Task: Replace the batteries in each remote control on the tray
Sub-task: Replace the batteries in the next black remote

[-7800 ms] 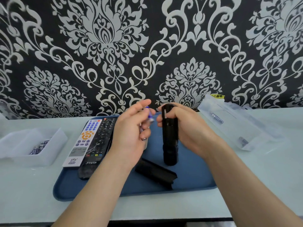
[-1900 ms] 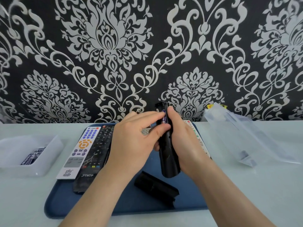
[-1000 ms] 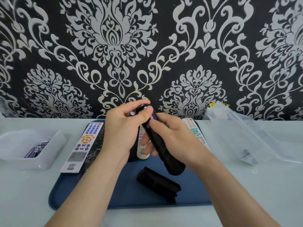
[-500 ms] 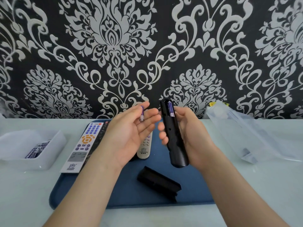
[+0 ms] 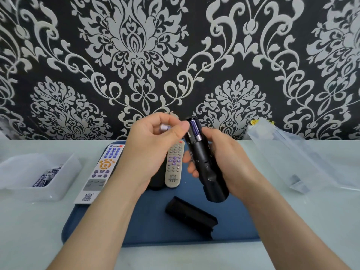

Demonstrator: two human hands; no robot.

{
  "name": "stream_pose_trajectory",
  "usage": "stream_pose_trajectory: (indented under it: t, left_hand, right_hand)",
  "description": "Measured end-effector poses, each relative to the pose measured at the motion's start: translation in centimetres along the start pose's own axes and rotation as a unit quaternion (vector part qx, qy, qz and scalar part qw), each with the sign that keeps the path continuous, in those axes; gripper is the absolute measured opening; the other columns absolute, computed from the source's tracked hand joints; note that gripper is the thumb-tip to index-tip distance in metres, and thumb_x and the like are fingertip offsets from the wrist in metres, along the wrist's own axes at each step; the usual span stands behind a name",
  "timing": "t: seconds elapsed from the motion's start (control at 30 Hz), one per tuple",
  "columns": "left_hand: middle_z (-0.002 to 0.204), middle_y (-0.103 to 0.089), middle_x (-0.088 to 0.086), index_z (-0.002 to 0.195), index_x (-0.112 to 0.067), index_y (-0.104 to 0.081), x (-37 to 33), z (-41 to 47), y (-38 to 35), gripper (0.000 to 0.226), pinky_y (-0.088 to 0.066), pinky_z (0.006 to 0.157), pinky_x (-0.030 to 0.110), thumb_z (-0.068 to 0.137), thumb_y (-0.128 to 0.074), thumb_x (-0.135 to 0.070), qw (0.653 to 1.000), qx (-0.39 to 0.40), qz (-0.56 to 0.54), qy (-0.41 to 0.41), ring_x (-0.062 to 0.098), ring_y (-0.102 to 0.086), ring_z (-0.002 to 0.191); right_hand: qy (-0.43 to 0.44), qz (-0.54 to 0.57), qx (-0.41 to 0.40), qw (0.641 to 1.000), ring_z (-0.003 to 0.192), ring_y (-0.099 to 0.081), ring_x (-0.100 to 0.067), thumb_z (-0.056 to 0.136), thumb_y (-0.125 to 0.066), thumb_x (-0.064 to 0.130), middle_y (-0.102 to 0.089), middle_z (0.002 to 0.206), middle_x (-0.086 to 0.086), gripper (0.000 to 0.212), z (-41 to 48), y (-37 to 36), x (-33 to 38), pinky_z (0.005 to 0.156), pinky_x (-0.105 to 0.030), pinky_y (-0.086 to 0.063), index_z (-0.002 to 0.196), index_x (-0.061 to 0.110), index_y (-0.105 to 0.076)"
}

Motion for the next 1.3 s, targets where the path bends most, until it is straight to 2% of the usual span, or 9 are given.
stream_pose_trajectory:
  t: [0.23,0.43,0.57,0.67,0.8,1.03,1.1,1.2,1.3]
  left_hand:
    - [0.079,-0.066,-0.010,0.092,-0.029,-0.066,-0.1,0.0,-0.1,0.014,-0.044,0.065,0.011,0.092,-0.059,-0.017,0.974,-0.021,0.201,-0.104,0.003,-0.058,0.070]
    - [0.072,-0.065,-0.009,0.083,-0.031,-0.066,-0.1,0.2,0.9,0.018,-0.045,0.064,0.011,0.076,-0.078,-0.019,0.969,-0.113,0.182,-0.124,0.000,-0.055,0.062]
    - [0.078,-0.063,-0.013,0.101,-0.028,-0.072,-0.3,-0.2,0.3,0.027,-0.046,0.068,0.009,0.077,-0.078,-0.017,0.953,-0.114,0.228,-0.162,0.003,-0.058,0.072]
    - [0.081,-0.064,-0.012,0.101,-0.027,-0.071,-0.3,-0.3,0.5,0.027,-0.052,0.071,0.017,0.076,-0.079,-0.020,0.950,-0.130,0.226,-0.174,0.007,-0.061,0.077]
    - [0.094,-0.063,-0.020,0.101,-0.027,-0.073,-0.3,-0.3,0.1,0.029,-0.049,0.068,0.012,0.074,-0.081,-0.021,0.944,-0.107,0.231,-0.209,0.001,-0.059,0.084]
    - [0.114,-0.069,-0.003,0.111,-0.017,-0.073,1.1,-0.8,-1.1,0.027,-0.045,0.086,0.026,0.093,-0.058,-0.030,0.841,-0.084,0.420,-0.330,0.020,-0.059,0.097]
    - [0.114,-0.068,-0.008,0.111,-0.021,-0.072,1.2,-0.8,-1.0,0.023,-0.047,0.087,0.022,0.093,-0.060,-0.027,0.875,-0.081,0.369,-0.303,0.013,-0.061,0.101]
    - [0.097,-0.073,-0.012,0.099,-0.026,-0.074,1.4,-0.4,-0.2,0.015,-0.050,0.076,0.015,0.088,-0.068,-0.020,0.979,-0.072,0.123,-0.144,0.003,-0.067,0.089]
    - [0.079,-0.072,-0.002,0.106,-0.024,-0.067,1.9,0.0,-0.2,0.022,-0.055,0.060,0.026,0.085,-0.069,-0.028,0.999,-0.041,0.019,-0.015,0.012,-0.066,0.064]
  right_hand:
    - [0.036,-0.063,0.010,0.997,0.053,-0.060,-0.025,0.106,-0.032,0.033,-0.071,0.072,-0.019,0.045,-0.2,-0.6,0.2,0.052,-0.031,-0.052,0.101,0.001,-0.064]
    - [0.047,-0.089,0.004,0.995,0.054,-0.061,-0.026,0.106,-0.030,0.031,-0.071,0.072,-0.018,0.045,-0.4,-0.5,0.4,0.053,-0.032,-0.053,0.099,0.003,-0.065]
    - [0.059,-0.109,0.008,0.992,0.053,-0.059,-0.024,0.106,-0.030,0.027,-0.070,0.071,-0.018,0.041,-0.6,-0.9,0.3,0.050,-0.029,-0.051,0.092,0.004,-0.061]
    - [0.062,-0.099,0.007,0.993,0.051,-0.057,-0.023,0.105,-0.030,0.022,-0.068,0.069,-0.017,0.036,-0.7,-1.0,0.4,0.048,-0.029,-0.049,0.091,0.004,-0.058]
    - [0.057,-0.065,-0.005,0.996,0.050,-0.056,-0.023,0.105,-0.031,0.021,-0.066,0.067,-0.017,0.036,-0.7,-1.0,0.3,0.048,-0.029,-0.047,0.087,0.006,-0.059]
    - [0.053,-0.020,-0.017,0.998,0.048,-0.054,-0.021,0.105,-0.038,0.019,-0.060,0.063,-0.015,0.036,-0.8,-0.9,0.1,0.045,-0.028,-0.046,0.079,0.003,-0.058]
    - [0.060,-0.036,-0.008,0.998,0.048,-0.054,-0.019,0.105,-0.039,0.017,-0.060,0.064,-0.013,0.031,-0.6,-0.9,0.0,0.045,-0.027,-0.046,0.082,0.005,-0.057]
    - [0.064,-0.092,0.011,0.994,0.048,-0.056,-0.020,0.106,-0.040,0.019,-0.065,0.068,-0.013,0.023,-0.3,-0.6,0.1,0.046,-0.028,-0.048,0.094,0.009,-0.057]
    - [0.069,-0.191,0.047,0.978,0.050,-0.060,-0.021,0.105,-0.043,0.020,-0.068,0.069,-0.013,0.020,-0.4,-0.4,0.6,0.050,-0.031,-0.052,0.098,0.008,-0.057]
Point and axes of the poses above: each hand's wrist, its own z-axis towards the middle knuckle, its own y-axis out of the back of the hand, x = y × z, the point moved 5 cm from there along z, towards the middle knuckle
